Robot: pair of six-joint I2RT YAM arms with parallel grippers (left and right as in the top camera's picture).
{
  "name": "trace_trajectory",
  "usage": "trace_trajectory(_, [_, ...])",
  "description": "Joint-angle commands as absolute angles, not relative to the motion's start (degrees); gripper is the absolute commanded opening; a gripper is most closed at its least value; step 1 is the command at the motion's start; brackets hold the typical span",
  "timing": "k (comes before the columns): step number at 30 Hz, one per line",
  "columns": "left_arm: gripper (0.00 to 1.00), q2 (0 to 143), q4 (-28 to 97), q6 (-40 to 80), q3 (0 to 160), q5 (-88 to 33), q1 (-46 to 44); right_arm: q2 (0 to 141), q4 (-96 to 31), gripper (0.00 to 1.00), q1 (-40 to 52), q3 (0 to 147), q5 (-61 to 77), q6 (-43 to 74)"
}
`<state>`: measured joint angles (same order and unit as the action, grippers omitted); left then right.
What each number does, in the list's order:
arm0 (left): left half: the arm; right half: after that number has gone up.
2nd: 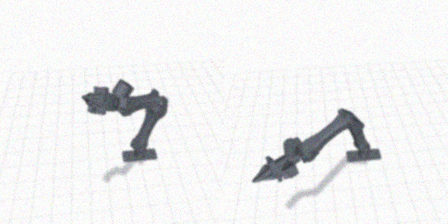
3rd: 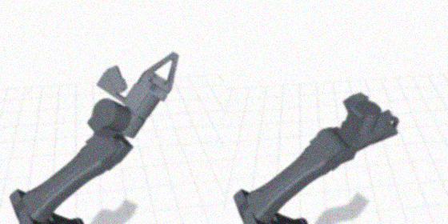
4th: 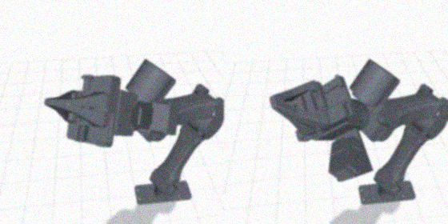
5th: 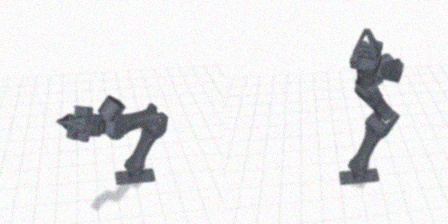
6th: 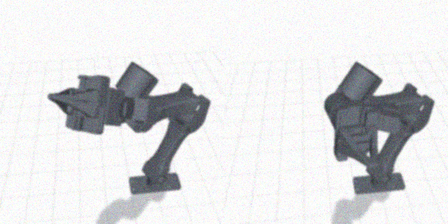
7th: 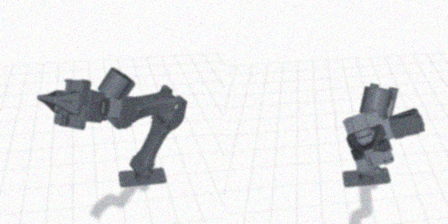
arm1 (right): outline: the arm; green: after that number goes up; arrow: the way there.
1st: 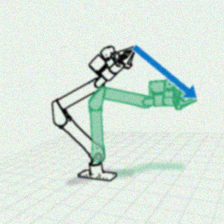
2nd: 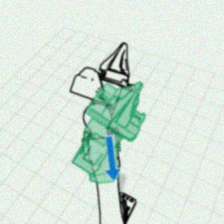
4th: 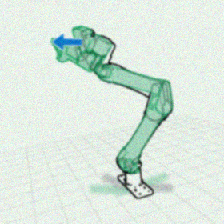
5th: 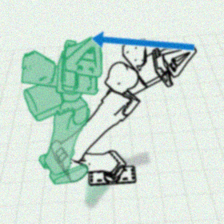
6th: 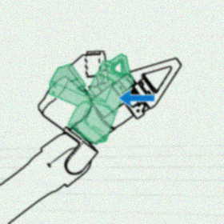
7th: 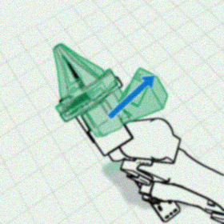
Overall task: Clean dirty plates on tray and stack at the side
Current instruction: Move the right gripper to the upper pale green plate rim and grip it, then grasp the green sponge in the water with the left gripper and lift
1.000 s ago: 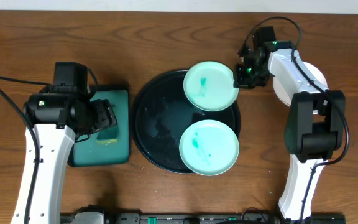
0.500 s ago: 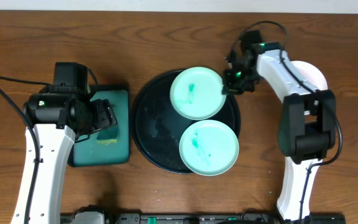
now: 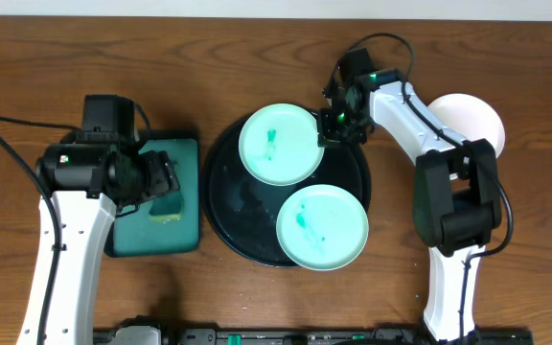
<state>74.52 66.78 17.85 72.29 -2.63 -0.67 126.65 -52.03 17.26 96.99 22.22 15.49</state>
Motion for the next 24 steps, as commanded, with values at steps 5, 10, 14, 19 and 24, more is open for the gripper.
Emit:
trace_trajectory(5, [0.65,82.61,62.63,17.63,72.23,2.37,-0.82,128.6,-51.86,0.01,18.85,96.79,22.52,15.16])
trace_trajectory(10, [0.58,91.26,60.25,17.56,72.23,2.39,-0.82,128.6,-52.49,0.01,18.85,96.79,22.52,14.24])
trace_trajectory(14, [0.55,98.06,57.34,17.56,72.23,2.37,-0.82,128.6,-52.9,0.01,18.85,96.79,22.52,14.26])
trace_trajectory(19, [0.55,104.9,54.24,16.91,72.23,2.39,-0.64,128.6,-53.54,0.01,18.85,96.79,22.52,14.24])
trace_trajectory(24, [0.49,107.87,52.53,16.49,72.23,2.37,-0.16,128.6,-53.56,0.01,18.85,96.79,22.5,14.06])
